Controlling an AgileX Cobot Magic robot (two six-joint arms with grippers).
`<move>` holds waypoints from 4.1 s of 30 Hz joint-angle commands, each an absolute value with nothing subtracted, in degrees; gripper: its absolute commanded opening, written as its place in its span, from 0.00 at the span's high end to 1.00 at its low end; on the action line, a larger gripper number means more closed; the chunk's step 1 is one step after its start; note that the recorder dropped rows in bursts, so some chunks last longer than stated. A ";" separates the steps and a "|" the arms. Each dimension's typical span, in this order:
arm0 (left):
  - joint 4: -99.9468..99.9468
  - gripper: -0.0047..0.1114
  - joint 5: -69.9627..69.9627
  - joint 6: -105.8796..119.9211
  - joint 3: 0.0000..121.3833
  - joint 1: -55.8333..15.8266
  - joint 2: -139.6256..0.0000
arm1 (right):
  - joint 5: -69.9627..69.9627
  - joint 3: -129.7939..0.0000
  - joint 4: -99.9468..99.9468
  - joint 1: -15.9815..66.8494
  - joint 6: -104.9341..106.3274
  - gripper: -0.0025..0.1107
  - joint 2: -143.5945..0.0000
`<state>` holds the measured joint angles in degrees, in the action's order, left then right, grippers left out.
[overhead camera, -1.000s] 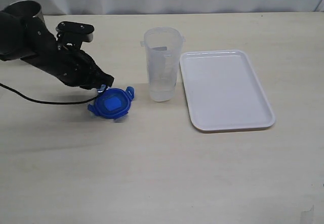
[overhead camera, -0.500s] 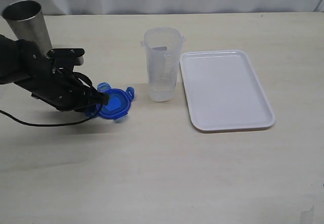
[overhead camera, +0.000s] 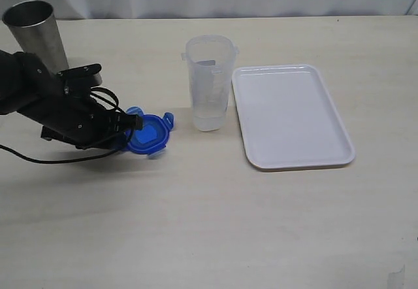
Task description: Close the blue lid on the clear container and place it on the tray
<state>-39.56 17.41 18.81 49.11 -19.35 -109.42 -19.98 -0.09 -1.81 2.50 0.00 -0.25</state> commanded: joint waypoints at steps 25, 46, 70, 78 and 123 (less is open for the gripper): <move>-51.12 0.96 16.08 30.75 46.81 -20.04 -108.26 | -19.81 0.00 -1.76 2.15 0.32 0.94 0.00; -18.54 0.96 8.29 42.32 55.78 -20.04 -84.04 | -19.81 0.00 -1.76 2.15 0.32 0.94 0.00; 8.46 0.96 -27.41 45.18 57.38 -30.08 -97.32 | -19.81 0.00 -1.76 2.15 0.32 0.94 0.00; 14.76 0.96 -22.67 53.09 57.47 -34.09 -97.67 | -19.81 0.00 -1.76 2.15 0.32 0.94 0.00; -0.66 0.96 -22.20 75.25 57.47 -39.22 -97.67 | -19.81 0.00 -1.76 2.15 0.32 0.94 0.00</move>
<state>0.00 -21.51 74.99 57.03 -38.80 -97.72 -19.98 -0.09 -1.81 2.50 0.00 -0.25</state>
